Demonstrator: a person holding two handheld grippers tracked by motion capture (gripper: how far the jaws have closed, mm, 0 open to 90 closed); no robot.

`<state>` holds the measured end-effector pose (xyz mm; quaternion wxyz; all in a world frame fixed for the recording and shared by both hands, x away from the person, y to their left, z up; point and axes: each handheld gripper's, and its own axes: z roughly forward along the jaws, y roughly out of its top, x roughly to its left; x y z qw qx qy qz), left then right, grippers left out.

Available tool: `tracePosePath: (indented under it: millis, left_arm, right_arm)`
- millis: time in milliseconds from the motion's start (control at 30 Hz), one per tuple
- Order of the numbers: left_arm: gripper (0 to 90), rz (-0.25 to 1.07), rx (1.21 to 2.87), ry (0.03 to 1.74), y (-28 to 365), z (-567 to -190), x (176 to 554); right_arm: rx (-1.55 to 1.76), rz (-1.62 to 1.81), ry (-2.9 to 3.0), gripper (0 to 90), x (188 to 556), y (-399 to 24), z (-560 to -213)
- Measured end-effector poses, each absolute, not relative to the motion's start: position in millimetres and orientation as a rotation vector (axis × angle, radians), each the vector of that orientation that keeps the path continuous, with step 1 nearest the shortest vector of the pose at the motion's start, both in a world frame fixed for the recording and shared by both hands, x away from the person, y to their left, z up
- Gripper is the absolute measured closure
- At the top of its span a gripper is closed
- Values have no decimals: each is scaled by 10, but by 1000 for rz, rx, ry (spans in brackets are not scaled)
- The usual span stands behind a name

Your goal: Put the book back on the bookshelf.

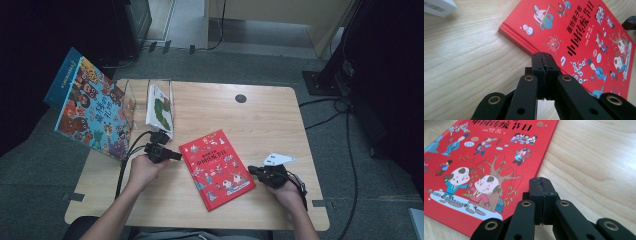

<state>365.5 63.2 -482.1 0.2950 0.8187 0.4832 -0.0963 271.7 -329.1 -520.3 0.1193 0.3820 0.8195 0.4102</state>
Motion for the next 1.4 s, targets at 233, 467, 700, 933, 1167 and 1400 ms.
tracePosePath:
  millis: [233, 467, 700, 933, 1167, 1400]
  left_arm:
    - [900, -260, 2192, 1285, 579, -4897, 3670]
    - [900, -262, 2183, 1288, 585, -4960, 3659]
    - [900, -244, 2155, 1294, 595, -4976, 3681]
    - [900, -231, 2175, 1293, 564, -4960, 3726]
    - [900, -229, 2184, 1277, 548, -4961, 3791]
    - [900, -202, 2195, 1269, 516, -4954, 3850]
  right_arm:
    - [1123, 1188, 2398, 899, 2719, -3247, -5234]
    - [1102, 1196, 2412, 899, 2719, -3158, -5236]
    - [1080, 1196, 2411, 899, 2743, -3074, -5239]
    - [1080, 1192, 2400, 900, 2760, -3041, -5243]
    - [1093, 1195, 2395, 900, 2781, -3002, -5243]
    - [1084, 1186, 2394, 900, 2792, -2966, -5242]
